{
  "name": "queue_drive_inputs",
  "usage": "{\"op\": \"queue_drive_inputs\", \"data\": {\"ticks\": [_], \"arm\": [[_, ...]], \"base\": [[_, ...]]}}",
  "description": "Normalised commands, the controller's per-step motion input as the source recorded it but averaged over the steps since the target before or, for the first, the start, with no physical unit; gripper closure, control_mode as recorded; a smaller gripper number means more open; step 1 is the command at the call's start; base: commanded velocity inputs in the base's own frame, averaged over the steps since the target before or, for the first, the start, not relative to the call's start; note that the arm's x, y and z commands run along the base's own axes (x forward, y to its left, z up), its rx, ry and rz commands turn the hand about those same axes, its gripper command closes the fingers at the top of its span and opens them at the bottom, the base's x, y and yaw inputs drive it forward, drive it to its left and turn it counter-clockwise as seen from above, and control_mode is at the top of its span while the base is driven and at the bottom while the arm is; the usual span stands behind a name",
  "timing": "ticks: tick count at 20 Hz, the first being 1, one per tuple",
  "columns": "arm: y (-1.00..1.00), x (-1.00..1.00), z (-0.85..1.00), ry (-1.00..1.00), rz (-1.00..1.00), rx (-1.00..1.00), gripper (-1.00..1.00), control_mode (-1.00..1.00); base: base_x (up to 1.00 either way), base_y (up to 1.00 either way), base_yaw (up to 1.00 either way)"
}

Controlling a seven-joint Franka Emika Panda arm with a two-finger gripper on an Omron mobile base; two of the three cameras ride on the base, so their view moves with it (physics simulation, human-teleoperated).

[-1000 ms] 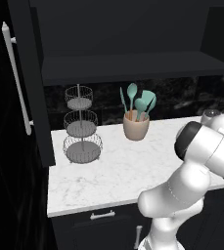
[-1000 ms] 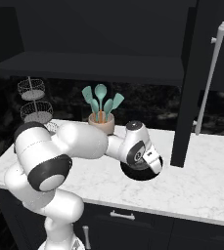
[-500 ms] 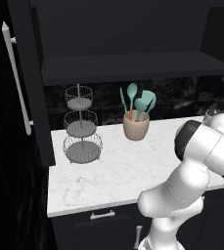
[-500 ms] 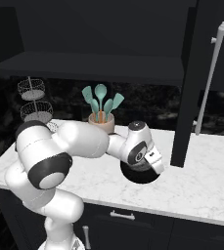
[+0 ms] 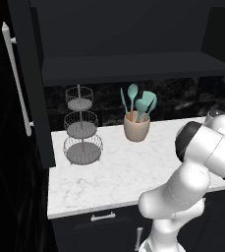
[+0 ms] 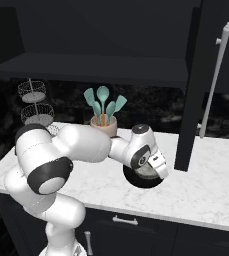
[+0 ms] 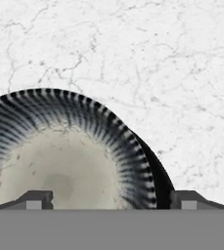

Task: Pick up the bowls on the counter and stack them on top of one another in the open cabinet. Place the smaller bowl on top of the larger bowl.

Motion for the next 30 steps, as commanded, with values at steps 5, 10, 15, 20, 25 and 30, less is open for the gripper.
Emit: {"op": "queue_drive_inputs", "data": {"ticks": [5, 10, 15, 20, 25, 30], "arm": [[-0.18, -0.48, 0.02, -0.01, 0.0, 0.0, -1.0, -1.0], [-0.04, -0.18, 0.0, 0.0, 0.0, 0.0, -1.0, -1.0], [0.0, 0.16, -0.05, 0.01, 0.0, 0.02, -1.0, -1.0], [0.0, 0.05, -0.24, 0.13, 0.0, 0.0, -1.0, -1.0], [0.0, 0.0, -0.2, 0.15, 0.0, 0.0, -1.0, -1.0], [0.0, 0.0, -0.15, 0.02, 0.01, 0.01, -1.0, -1.0]], "base": [[0.0, 0.0, 0.0], [0.0, 0.0, 0.0], [0.0, 0.0, 0.0], [0.0, 0.0, 0.0], [0.0, 0.0, 0.0], [0.0, 0.0, 0.0]]}}
